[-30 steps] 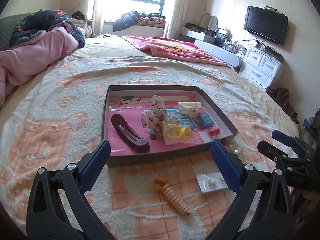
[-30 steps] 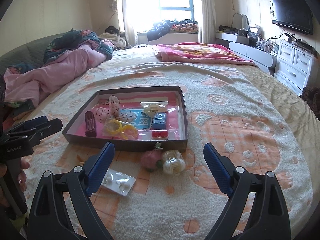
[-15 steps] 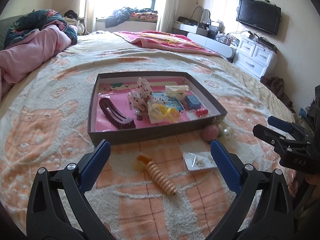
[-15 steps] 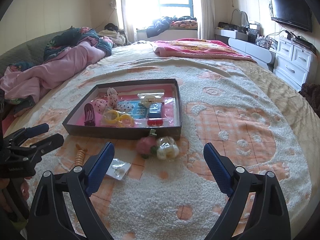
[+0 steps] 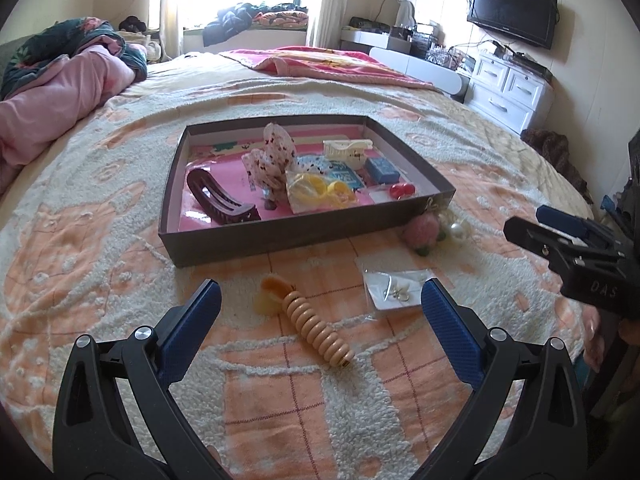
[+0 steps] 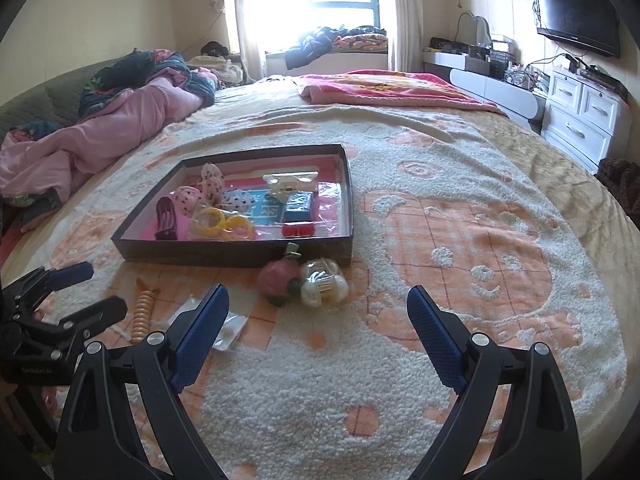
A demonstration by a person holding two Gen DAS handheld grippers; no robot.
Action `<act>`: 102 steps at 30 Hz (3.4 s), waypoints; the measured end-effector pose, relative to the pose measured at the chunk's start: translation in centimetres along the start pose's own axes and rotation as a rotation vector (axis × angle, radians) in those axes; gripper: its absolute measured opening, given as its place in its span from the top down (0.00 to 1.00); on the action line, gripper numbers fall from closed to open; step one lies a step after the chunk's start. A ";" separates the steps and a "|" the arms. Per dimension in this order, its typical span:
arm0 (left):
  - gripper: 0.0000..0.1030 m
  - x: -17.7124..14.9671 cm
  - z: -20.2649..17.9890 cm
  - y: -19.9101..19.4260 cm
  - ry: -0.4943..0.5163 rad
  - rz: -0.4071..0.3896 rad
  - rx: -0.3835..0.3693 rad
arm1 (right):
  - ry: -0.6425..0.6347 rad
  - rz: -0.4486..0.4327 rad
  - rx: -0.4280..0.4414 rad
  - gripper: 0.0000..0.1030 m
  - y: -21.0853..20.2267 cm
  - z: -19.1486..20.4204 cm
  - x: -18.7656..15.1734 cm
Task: Organize jewelry
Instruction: 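Grasp the wooden spiral hair coil with left tool while right tool grasps the clear pearl ball clip, then carry the spiral coil and pearl ball clip into the tray and open both tools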
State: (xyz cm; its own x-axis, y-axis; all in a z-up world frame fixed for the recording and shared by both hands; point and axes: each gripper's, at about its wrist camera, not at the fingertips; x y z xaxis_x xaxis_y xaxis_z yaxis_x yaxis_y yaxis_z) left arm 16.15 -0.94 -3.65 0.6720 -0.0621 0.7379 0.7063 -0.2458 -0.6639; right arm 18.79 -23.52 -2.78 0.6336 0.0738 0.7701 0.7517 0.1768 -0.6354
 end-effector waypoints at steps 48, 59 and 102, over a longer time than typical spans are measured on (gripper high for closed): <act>0.89 -1.9 1.4 3.9 -0.069 0.092 -0.090 | 0.075 0.149 0.070 0.65 8.2 -2.1 -0.5; 0.89 -1.0 0.1 2.2 -0.038 0.045 -0.117 | 0.116 0.068 0.085 0.65 5.3 -2.6 -0.3; 0.89 7.4 6.3 3.3 -0.097 -0.104 0.012 | 0.018 -0.037 0.221 0.65 7.3 4.5 8.6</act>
State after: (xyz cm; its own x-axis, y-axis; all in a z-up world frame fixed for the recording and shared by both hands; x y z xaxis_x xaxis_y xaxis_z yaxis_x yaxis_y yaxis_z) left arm 24.87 3.83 -1.18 0.6127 0.0568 0.7883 0.7757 -0.2343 -0.5860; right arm 28.91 -17.20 -0.57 0.6108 0.0457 0.7905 0.7177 0.3896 -0.5771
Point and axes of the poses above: each gripper's, at about its wrist camera, not at the fingertips, and y roughly the way its jaws point, z to its left, x to its top
